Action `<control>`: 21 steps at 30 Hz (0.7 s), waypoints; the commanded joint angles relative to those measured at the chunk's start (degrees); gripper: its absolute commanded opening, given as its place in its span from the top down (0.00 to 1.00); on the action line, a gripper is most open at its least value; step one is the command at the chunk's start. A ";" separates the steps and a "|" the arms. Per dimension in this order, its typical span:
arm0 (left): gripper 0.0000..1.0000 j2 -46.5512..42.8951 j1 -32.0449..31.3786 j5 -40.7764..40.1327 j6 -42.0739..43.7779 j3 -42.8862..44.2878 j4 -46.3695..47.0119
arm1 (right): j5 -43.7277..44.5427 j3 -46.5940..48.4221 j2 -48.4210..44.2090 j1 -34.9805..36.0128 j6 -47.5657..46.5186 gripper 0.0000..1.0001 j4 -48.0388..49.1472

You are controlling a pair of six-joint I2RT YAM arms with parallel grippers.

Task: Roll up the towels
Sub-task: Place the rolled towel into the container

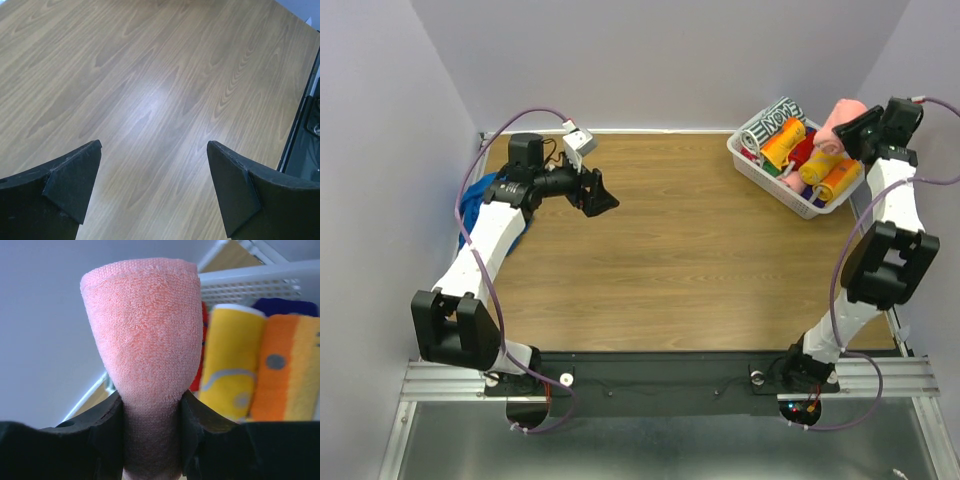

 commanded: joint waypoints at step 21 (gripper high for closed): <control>0.01 -2.38 -0.35 0.79 0.16 -4.50 4.87 | -10.80 12.69 17.50 -3.06 9.66 0.99 -0.08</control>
